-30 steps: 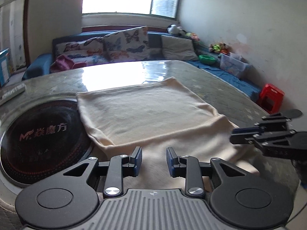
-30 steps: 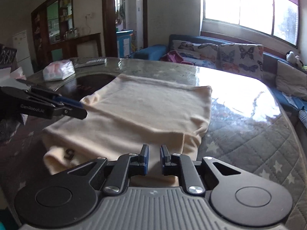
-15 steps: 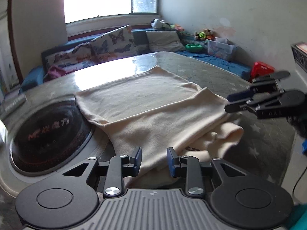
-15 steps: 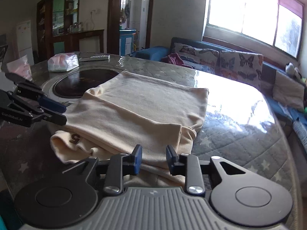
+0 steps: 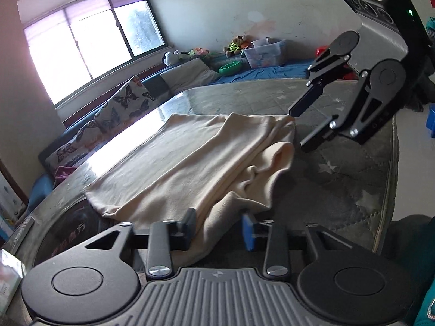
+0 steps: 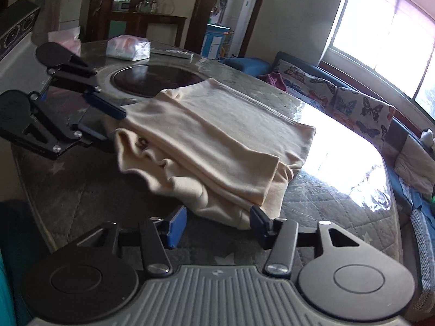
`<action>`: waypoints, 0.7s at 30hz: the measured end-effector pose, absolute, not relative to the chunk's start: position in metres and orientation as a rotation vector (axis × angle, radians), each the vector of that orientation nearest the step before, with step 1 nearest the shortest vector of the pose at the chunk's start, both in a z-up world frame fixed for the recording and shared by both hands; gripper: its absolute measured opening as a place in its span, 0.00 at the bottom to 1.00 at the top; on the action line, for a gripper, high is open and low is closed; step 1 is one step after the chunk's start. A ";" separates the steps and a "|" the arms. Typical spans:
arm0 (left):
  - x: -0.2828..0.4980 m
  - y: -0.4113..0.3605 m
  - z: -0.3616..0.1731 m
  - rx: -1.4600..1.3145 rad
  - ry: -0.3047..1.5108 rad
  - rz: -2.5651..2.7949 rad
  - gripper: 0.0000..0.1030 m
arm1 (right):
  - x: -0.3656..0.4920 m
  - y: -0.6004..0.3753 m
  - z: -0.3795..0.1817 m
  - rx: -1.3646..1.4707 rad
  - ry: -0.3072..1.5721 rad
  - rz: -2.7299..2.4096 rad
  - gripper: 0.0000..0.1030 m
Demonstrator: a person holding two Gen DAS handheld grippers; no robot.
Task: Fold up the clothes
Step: 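Grasp the folded side with the right gripper and fold it over the body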
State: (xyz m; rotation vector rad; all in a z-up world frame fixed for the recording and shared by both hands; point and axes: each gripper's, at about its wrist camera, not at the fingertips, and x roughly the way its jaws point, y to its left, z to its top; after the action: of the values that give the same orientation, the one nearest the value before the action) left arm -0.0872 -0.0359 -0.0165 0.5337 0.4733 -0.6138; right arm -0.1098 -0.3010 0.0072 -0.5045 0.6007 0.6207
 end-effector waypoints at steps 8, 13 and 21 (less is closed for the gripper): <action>-0.057 -0.017 0.008 0.356 0.483 -0.596 0.07 | -0.109 -0.285 -0.001 -0.593 0.520 0.670 0.64; -0.038 -0.011 0.013 0.288 0.496 -0.583 0.07 | -0.087 -0.274 -0.002 -0.566 0.511 0.709 0.54; -0.052 -0.001 -0.001 0.325 0.500 -0.577 0.18 | -0.052 -0.274 0.003 -0.407 0.626 0.732 0.20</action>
State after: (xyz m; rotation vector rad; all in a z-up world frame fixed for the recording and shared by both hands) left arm -0.0519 -0.0009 -0.0013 0.3252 0.4996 -0.5774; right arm -0.0519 -0.2738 0.0031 -0.4073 0.6265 0.7324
